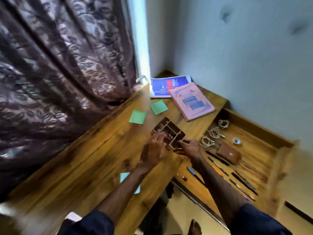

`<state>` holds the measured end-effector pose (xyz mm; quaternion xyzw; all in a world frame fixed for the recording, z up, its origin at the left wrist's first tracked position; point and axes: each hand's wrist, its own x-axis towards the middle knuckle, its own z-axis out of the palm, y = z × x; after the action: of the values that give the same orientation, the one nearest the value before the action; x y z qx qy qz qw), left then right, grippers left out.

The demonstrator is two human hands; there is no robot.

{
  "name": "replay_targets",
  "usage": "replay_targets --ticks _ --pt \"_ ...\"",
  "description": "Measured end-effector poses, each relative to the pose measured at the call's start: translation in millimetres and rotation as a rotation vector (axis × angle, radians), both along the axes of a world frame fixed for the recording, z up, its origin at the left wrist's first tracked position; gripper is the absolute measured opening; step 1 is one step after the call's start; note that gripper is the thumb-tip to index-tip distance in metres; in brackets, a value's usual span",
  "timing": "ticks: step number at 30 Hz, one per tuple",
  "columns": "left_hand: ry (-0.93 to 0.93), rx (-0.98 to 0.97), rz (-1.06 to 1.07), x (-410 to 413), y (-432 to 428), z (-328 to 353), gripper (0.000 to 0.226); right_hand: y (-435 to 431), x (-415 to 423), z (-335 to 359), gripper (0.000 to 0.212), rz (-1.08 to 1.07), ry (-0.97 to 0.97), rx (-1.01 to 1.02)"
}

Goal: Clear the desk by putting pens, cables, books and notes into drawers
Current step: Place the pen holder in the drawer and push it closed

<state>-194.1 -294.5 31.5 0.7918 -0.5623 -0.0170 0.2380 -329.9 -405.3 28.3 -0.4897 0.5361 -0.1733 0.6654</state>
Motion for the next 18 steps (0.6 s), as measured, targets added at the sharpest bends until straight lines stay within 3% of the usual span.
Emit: replay_targets --ticks 6,10,12,15,18 --pt "0.398 -0.198 0.320 -98 -51 8 0.056 -36 -90 6 0.011 -0.124 0.078 -0.093" --pt "0.504 -0.235 0.396 -150 -80 6 0.076 -53 -149 -2 0.013 -0.169 0.077 -0.085" --pt "0.570 -0.187 0.457 -167 -91 1 0.086 -60 -173 -5 0.016 -0.206 0.072 -0.064" --pt "0.819 0.062 0.499 -182 -107 -6 0.089 -70 -201 -6 0.017 -0.258 0.055 -0.046" --pt "1.155 0.198 0.340 -194 -121 -13 0.064 -77 -216 -5 0.016 -0.305 0.024 -0.019"
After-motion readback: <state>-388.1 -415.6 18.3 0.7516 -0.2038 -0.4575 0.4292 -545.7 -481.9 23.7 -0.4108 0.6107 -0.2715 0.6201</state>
